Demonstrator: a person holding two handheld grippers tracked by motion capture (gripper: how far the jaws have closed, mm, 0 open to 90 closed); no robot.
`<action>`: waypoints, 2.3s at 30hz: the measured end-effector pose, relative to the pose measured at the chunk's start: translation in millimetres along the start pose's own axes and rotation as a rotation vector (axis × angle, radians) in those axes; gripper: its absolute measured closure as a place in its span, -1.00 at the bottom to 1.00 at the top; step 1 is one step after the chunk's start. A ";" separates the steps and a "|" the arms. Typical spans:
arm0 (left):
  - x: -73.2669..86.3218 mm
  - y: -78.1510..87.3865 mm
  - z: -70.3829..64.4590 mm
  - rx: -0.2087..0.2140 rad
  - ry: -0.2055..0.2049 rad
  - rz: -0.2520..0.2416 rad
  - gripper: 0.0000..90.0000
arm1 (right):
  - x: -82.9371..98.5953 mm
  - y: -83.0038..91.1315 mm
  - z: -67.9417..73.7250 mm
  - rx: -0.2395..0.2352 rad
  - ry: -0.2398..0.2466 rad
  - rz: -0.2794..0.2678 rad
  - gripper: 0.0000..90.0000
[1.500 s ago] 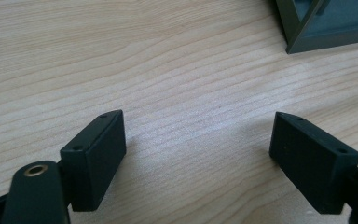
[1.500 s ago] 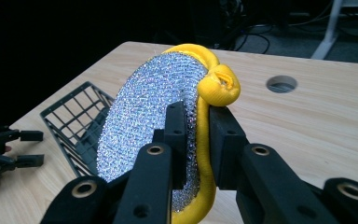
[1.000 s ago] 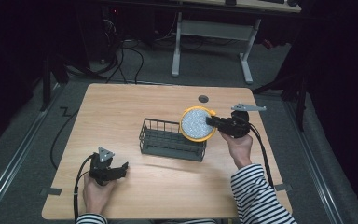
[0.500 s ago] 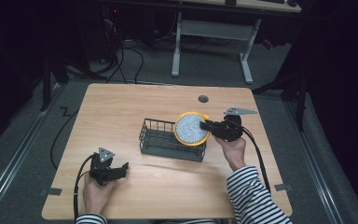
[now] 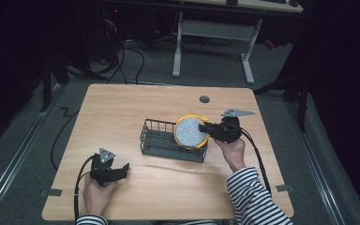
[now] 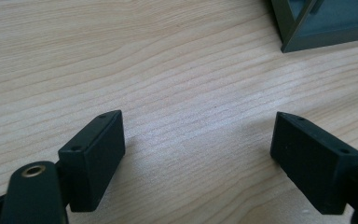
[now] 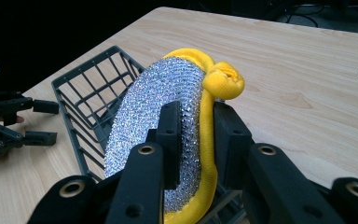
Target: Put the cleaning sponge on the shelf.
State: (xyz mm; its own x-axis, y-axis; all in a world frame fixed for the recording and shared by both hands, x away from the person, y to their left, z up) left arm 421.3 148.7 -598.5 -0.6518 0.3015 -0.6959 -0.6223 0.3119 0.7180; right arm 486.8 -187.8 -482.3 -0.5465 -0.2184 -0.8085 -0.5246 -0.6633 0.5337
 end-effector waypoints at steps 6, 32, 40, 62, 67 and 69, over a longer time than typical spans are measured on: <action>0.0 0.0 -0.1 0.000 0.000 0.000 -0.60 | 2.0 0.9 1.2 -0.012 -0.005 0.010 0.57; -0.3 -0.3 -0.2 -0.001 0.001 0.000 -0.60 | 7.6 8.2 -5.4 0.020 -0.066 -0.035 -0.15; -0.3 -0.4 -0.2 -0.001 0.000 0.001 -0.60 | -1.8 39.2 -11.0 0.089 -0.052 -0.080 -0.14; -0.2 -0.5 0.2 -0.004 0.006 0.002 -0.63 | 13.0 96.7 -26.3 0.162 -0.089 -0.137 -0.04; -0.2 -0.6 0.1 -0.004 0.005 0.002 -0.63 | 21.5 109.2 -31.1 0.185 -0.094 -0.140 0.00; -0.2 -0.6 0.0 -0.003 0.005 0.002 -0.63 | 23.4 113.4 -31.9 0.187 -0.100 -0.147 0.00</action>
State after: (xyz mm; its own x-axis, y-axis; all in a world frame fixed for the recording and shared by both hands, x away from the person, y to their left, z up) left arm 421.8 148.5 -598.8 -0.6551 0.2981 -0.6942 -0.6223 0.3081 0.7196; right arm 435.3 -290.9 -448.5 -0.5126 -0.0513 -0.8571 -0.7096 -0.5367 0.4565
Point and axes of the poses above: each handheld gripper's, and its own axes: y roughly backward along the jaws, x roughly out of its underside, z roughly to its left, the point moved 9 cm from there along -y, roughly forward along the jaws, and after that the axes turned 3 degrees about z, right-handed, at the moved point
